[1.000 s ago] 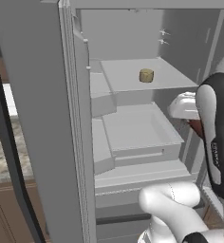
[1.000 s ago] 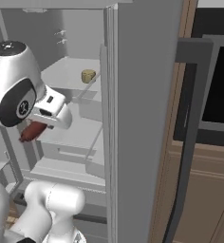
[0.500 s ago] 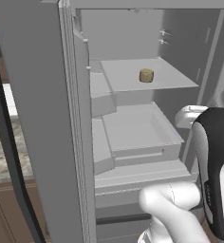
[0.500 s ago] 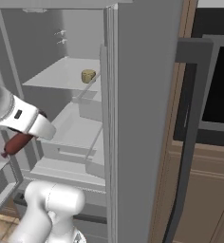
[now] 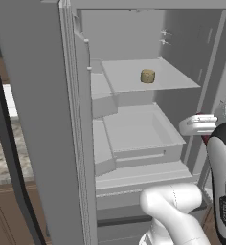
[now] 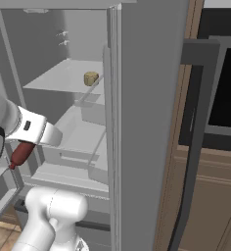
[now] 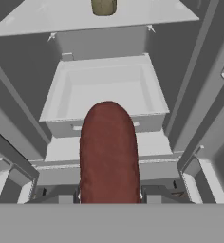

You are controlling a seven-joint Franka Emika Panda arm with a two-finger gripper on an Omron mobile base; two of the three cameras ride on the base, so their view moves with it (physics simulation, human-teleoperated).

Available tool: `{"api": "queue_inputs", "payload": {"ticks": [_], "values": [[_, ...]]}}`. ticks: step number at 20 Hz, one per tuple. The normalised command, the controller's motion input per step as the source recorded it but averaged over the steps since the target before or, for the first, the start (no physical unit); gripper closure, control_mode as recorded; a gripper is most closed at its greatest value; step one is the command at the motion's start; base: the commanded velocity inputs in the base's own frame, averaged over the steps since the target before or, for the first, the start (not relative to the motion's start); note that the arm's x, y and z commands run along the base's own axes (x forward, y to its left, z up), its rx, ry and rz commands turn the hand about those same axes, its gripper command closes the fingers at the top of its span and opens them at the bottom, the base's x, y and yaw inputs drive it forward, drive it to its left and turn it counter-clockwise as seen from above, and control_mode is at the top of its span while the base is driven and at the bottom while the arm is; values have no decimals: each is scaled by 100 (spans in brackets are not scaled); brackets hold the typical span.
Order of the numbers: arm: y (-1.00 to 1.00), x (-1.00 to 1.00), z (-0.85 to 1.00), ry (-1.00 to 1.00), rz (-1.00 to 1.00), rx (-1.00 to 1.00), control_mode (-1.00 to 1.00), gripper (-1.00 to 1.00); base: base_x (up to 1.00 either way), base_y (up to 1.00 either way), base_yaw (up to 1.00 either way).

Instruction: Retrieve the sausage and cheese from the fridge and place them on the cutting board on the counter.

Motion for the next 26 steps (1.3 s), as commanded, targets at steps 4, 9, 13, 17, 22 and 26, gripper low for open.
{"api": "queue_inputs", "payload": {"ticks": [4, 9, 13, 17, 22, 26], "values": [[0, -2, 0, 0, 0, 0, -100, 100, 0, 0, 0], [6, -47, 0, -6, 0, 0, 100, 100, -20, 5, 0], [0, 0, 0, 0, 0, 0, 100, 100, -100, 31, 0], [0, 0, 0, 0, 0, 0, 100, 100, -37, 13, -1], [0, 0, 0, 0, 0, 0, 100, 100, -60, 72, 30], [0, 0, 0, 0, 0, 0, 100, 100, -86, 94, 75]]}}
